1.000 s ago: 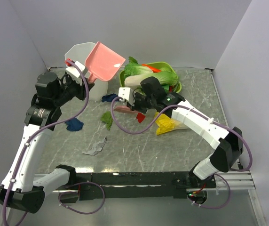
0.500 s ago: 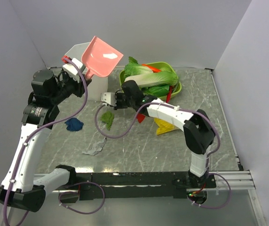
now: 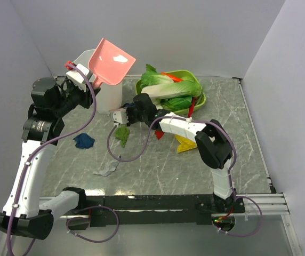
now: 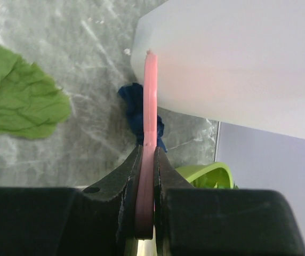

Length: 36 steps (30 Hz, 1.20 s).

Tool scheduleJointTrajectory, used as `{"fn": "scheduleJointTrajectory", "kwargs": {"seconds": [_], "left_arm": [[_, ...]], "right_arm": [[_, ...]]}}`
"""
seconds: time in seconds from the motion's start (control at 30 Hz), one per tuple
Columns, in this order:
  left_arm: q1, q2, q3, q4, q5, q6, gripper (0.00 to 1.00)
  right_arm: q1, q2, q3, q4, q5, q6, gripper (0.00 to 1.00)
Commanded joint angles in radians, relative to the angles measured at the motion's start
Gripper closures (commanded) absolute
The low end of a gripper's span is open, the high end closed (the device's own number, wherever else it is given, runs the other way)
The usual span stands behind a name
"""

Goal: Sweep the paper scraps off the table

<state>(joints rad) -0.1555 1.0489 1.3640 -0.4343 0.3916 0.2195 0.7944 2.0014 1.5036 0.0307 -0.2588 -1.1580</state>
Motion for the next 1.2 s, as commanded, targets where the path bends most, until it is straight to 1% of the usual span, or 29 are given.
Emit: {"fn": "scheduleJointTrajectory", "kwargs": {"seconds": [0.0, 0.07, 0.1, 0.17, 0.23, 0.27, 0.3, 0.4, 0.43, 0.5, 0.53, 0.57, 0.6, 0.63, 0.67, 0.7, 0.77, 0.8, 0.83, 0.87, 0.93, 1.03, 1.17], "left_arm": [[0.014, -0.010, 0.041, 0.032, 0.052, -0.017, 0.99], [0.014, -0.013, 0.040, 0.032, 0.050, -0.012, 0.99], [0.014, -0.013, 0.038, 0.032, 0.050, -0.006, 0.99], [0.014, -0.018, 0.037, 0.029, 0.055, 0.000, 0.99], [0.014, -0.020, 0.035, 0.023, 0.059, 0.011, 0.99], [0.014, -0.024, 0.030, 0.023, 0.061, 0.011, 0.99], [0.014, -0.027, 0.026, 0.025, 0.064, 0.012, 0.99], [0.014, -0.033, 0.015, 0.022, 0.067, 0.015, 0.99], [0.014, -0.036, 0.012, 0.025, 0.067, 0.014, 0.99], [0.014, -0.038, 0.000, 0.031, 0.067, 0.006, 0.99], [0.014, -0.038, -0.003, 0.034, 0.064, 0.001, 0.99], [0.016, -0.039, -0.008, 0.042, 0.064, -0.009, 0.99], [0.016, -0.036, -0.009, 0.043, 0.062, -0.012, 0.99], [0.017, -0.032, -0.005, 0.042, 0.070, -0.015, 0.99], [0.022, -0.030, 0.000, 0.040, 0.073, -0.020, 0.99], [0.024, -0.027, 0.003, 0.034, 0.073, -0.019, 0.99], [0.024, -0.024, 0.012, 0.028, 0.069, -0.009, 0.99], [0.024, -0.023, 0.015, 0.022, 0.069, -0.006, 0.99], [0.024, -0.021, 0.020, 0.020, 0.064, -0.002, 0.99], [0.022, -0.020, 0.018, 0.020, 0.058, 0.001, 0.99], [0.024, -0.018, 0.018, 0.016, 0.059, 0.003, 0.99], [0.024, -0.016, 0.018, 0.012, 0.062, 0.009, 0.99], [0.030, -0.016, 0.017, 0.012, 0.078, 0.003, 0.99]], "right_arm": [[0.008, -0.053, -0.028, -0.026, -0.052, -0.058, 1.00], [0.011, -0.099, -0.096, -0.077, -0.069, -0.048, 1.00], [0.015, -0.148, -0.118, -0.103, -0.080, -0.042, 1.00], [0.019, -0.203, -0.173, -0.207, -0.091, -0.020, 1.00], [0.028, -0.300, -0.209, -0.274, -0.109, -0.006, 1.00], [0.029, -0.335, -0.238, -0.340, -0.115, 0.024, 1.00], [0.029, -0.399, -0.246, -0.368, -0.137, 0.041, 1.00], [0.022, -0.507, -0.246, -0.437, -0.151, 0.130, 1.00], [0.019, -0.524, -0.238, -0.440, -0.160, 0.182, 1.00], [0.020, -0.536, -0.209, -0.443, -0.172, 0.222, 1.00], [0.022, -0.529, -0.197, -0.431, -0.178, 0.292, 1.00], [0.023, -0.515, -0.166, -0.408, -0.166, 0.344, 1.00], [0.022, -0.468, -0.149, -0.344, -0.143, 0.403, 1.00], [0.020, -0.437, -0.099, -0.335, -0.123, 0.464, 1.00], [0.025, -0.409, -0.086, -0.313, -0.106, 0.468, 1.00], [0.029, -0.367, -0.086, -0.202, -0.073, 0.463, 1.00], [0.048, -0.333, -0.123, -0.073, -0.001, 0.368, 1.00], [0.048, -0.298, -0.131, 0.031, 0.007, 0.324, 1.00], [0.049, -0.274, -0.126, 0.061, 0.015, 0.229, 1.00], [0.049, -0.218, -0.117, 0.087, 0.057, 0.180, 1.00], [0.045, -0.169, -0.082, 0.138, 0.079, 0.057, 1.00], [0.020, -0.096, -0.050, 0.172, 0.090, -0.063, 1.00], [-0.007, -0.014, -0.003, 0.175, 0.090, -0.129, 1.00]]}}
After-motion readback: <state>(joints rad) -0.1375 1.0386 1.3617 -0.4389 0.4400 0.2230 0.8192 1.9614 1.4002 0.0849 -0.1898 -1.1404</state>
